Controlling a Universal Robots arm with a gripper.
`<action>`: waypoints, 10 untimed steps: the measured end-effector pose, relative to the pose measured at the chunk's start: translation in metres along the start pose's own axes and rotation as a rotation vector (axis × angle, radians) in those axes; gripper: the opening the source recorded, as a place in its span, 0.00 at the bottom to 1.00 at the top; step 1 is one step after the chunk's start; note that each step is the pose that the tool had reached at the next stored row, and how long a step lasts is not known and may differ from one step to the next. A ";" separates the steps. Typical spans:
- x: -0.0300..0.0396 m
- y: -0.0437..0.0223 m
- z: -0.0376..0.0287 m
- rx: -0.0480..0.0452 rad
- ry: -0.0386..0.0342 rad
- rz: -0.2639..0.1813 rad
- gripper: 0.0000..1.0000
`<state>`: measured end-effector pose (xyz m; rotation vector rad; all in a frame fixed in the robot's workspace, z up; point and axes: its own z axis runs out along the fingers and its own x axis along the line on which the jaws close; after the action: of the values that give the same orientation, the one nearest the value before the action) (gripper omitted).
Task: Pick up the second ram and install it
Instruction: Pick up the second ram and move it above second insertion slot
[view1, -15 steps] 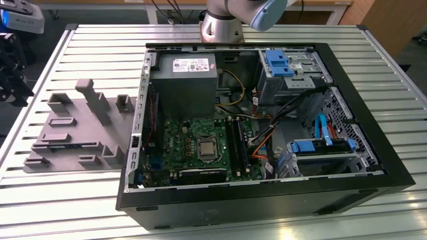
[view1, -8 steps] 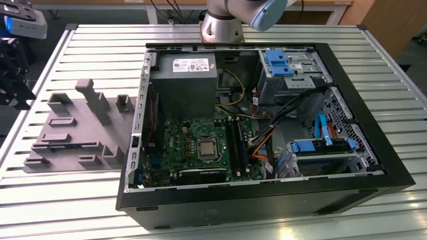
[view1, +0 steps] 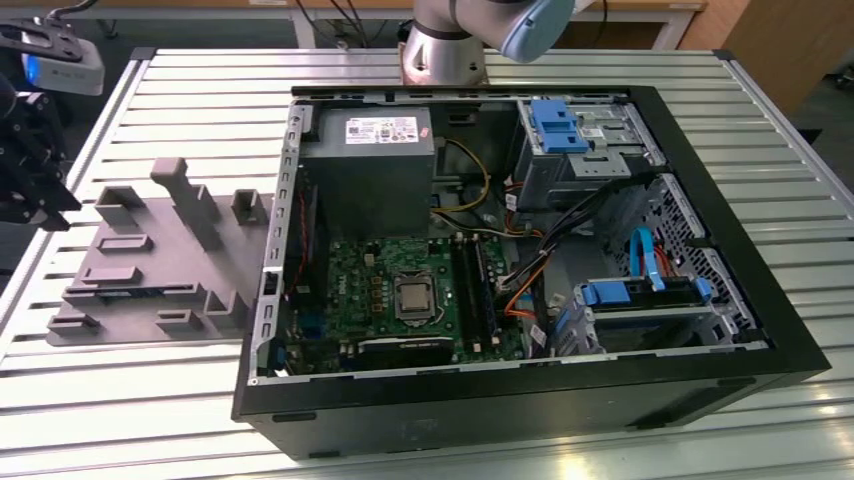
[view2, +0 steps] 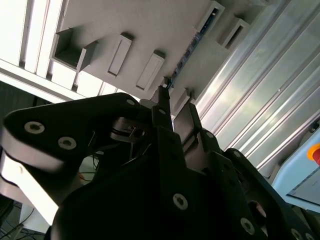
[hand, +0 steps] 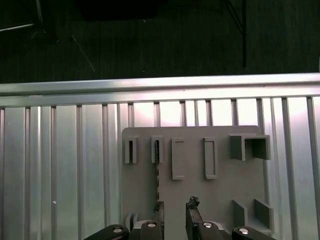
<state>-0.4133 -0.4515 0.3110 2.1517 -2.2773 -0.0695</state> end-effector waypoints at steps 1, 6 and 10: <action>0.0002 -0.0001 0.0018 0.0005 -0.0001 0.000 0.31; 0.0011 -0.0004 0.0095 0.0028 0.0003 0.000 0.38; 0.0014 -0.0006 0.0118 0.0027 0.0021 0.000 0.45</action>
<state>-0.4133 -0.4525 0.2991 2.1521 -2.2776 -0.0641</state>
